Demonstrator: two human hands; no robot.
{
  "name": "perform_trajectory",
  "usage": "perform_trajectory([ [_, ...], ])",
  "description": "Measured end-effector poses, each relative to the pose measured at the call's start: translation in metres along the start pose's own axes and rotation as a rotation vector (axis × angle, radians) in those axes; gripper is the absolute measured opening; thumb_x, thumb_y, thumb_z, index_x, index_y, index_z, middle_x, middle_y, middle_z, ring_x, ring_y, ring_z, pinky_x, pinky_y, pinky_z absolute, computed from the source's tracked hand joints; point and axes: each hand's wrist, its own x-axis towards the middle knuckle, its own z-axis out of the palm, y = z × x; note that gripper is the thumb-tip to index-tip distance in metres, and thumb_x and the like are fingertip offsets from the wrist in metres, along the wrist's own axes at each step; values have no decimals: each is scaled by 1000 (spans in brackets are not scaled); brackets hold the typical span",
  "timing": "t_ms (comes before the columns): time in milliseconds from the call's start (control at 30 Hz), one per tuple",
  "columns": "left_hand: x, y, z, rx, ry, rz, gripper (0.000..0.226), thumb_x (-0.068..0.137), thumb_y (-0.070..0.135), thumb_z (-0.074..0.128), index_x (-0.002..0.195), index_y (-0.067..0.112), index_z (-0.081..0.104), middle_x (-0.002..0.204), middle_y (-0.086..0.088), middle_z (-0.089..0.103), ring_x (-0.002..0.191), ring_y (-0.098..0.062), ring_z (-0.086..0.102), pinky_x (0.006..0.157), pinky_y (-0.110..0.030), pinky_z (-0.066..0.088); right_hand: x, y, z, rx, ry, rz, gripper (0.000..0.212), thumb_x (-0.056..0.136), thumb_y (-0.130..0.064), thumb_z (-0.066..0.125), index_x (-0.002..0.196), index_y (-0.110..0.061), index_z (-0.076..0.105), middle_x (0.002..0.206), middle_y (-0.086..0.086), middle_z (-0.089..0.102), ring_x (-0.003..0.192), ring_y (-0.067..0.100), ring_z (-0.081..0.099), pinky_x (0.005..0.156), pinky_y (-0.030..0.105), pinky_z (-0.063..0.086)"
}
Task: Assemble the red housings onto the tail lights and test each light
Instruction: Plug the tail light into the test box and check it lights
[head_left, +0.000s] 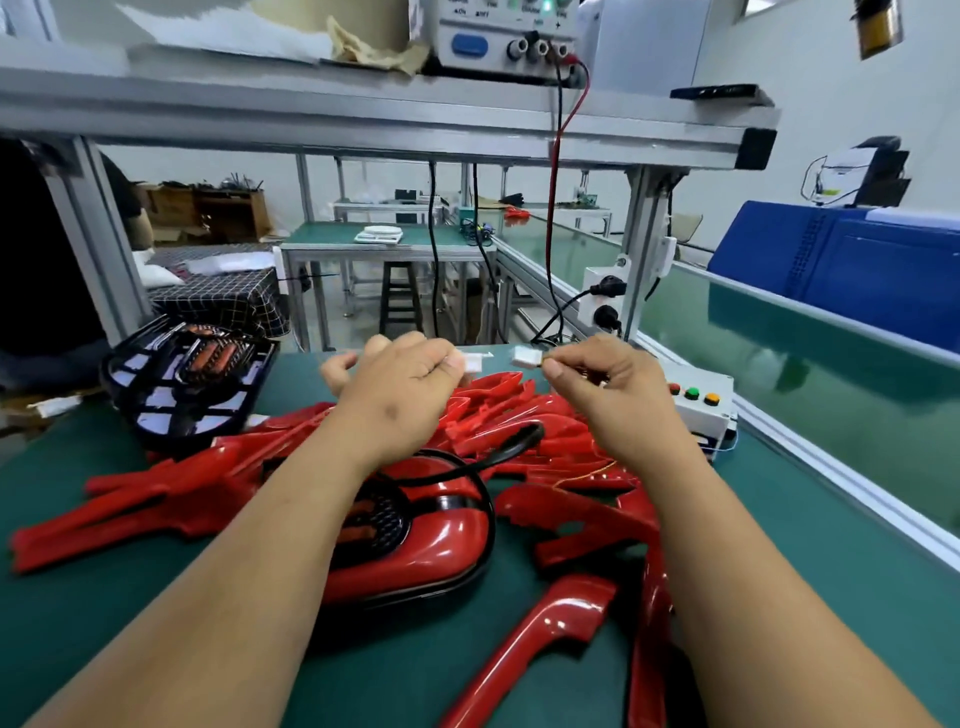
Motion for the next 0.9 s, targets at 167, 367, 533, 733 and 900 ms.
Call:
perform_trajectory([
  [167,3,4,9,63,-6,10,42,103,40,23,70,25,45,80,11,43,98,-13,37,98,-41,17,1,1,5,-50,-63,-57,31,87,-24,70,71,-50,64,72,-17,55,81,7,53,96,64,35],
  [367,2,5,12,53,23,38,41,95,45,18,67,26,42,79,10,43,98,-13,37,101,-42,14,-1,-4,3,-123,-63,-59,35,87,-26,70,69,-55,60,70,-16,51,77,1,49,95,60,36],
  [533,4,4,15,135,43,74,46,93,49,15,73,24,49,80,12,45,96,-13,35,101,-45,13,0,-5,3,-201,-38,-112,32,86,-28,71,69,-52,60,71,-16,51,82,-4,49,88,37,23],
  [733,3,6,21,140,68,102,51,90,51,12,74,24,52,78,13,45,92,-11,36,94,-38,8,0,-1,8,-228,-40,-160,25,85,-27,72,73,-47,64,74,-17,52,82,-7,48,79,32,17],
  [900,2,8,25,155,71,93,42,95,44,19,67,23,42,75,12,43,91,-13,36,93,-39,10,1,2,15,-173,-40,-154,9,83,-20,74,75,-24,77,70,-18,54,76,-4,50,92,52,34],
])
